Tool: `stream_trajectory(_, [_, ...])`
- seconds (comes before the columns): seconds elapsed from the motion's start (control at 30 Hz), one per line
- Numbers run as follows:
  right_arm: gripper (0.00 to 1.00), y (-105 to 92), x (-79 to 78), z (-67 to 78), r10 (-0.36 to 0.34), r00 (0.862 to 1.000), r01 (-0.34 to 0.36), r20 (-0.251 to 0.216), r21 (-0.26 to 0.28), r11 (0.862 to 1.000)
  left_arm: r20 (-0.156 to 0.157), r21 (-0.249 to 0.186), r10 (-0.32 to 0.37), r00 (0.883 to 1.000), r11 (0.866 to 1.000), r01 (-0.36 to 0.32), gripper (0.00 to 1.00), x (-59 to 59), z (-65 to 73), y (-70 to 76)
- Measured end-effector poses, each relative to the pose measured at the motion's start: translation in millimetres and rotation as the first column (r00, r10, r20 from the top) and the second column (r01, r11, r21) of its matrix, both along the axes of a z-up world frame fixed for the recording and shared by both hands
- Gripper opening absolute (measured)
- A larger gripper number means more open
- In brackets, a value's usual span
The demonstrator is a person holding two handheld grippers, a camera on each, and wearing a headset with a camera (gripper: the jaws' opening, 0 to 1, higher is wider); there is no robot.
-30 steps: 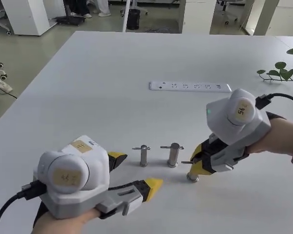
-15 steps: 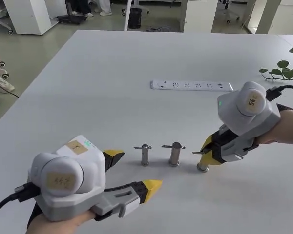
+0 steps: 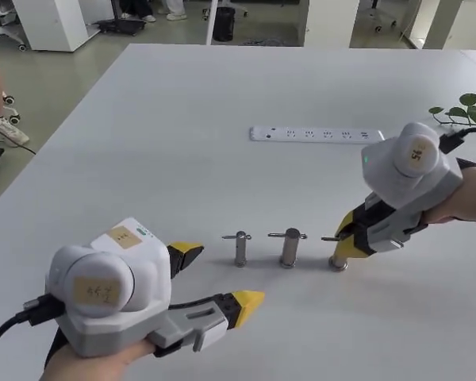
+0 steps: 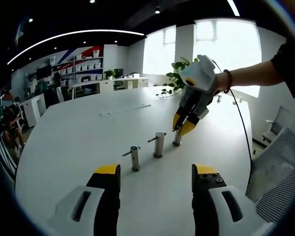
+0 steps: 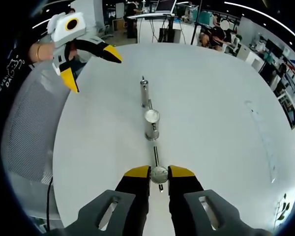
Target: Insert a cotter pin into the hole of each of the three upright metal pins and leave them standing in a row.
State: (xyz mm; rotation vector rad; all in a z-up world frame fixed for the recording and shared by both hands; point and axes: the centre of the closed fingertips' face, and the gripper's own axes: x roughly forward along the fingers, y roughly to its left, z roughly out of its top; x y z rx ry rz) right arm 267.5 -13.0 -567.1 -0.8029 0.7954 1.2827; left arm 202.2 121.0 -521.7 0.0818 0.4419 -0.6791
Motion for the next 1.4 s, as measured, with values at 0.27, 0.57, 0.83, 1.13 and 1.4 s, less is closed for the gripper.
stream_trajectory(0.27, [0.08, -0.9, 2.6, -0.1, 0.012, 1.0, -0.012, -0.017, 0.003, 1.0, -0.005, 0.0, -0.001, 1.0, 1.0, 0.001, 0.58, 0.3, -1.0, 0.8])
stream_trajectory(0.57, [0.09, -0.7, 3.4, -0.6, 0.018, 0.998, -0.017, -0.054, 0.017, 1.0, -0.013, -0.003, -0.001, 1.0, 1.0, 0.001, 0.58, 0.8, -1.8, 0.5])
stream_trajectory(0.83, [0.1, -1.4, 2.5, -2.5, 0.026, 0.998, -0.025, -0.054, 0.016, 1.0, -0.016, -0.001, -0.006, 1.0, 1.0, 0.006, 0.58, 0.7, -1.9, -0.8])
stream_trajectory(1.13, [0.21, -1.8, 2.7, 1.7, -0.011, 0.999, 0.012, -0.037, 0.027, 1.0, -0.014, -0.001, 0.0, 1.0, 1.0, 0.0, 0.61, 3.4, 0.3, 2.5])
stream_trajectory(1.4, [0.34, 0.5, 0.1, 19.5, -0.127, 0.992, 0.129, -0.025, 0.087, 0.988, -0.004, -0.008, 0.025, 1.0, 1.0, -0.025, 0.67, 9.6, 6.5, 7.1])
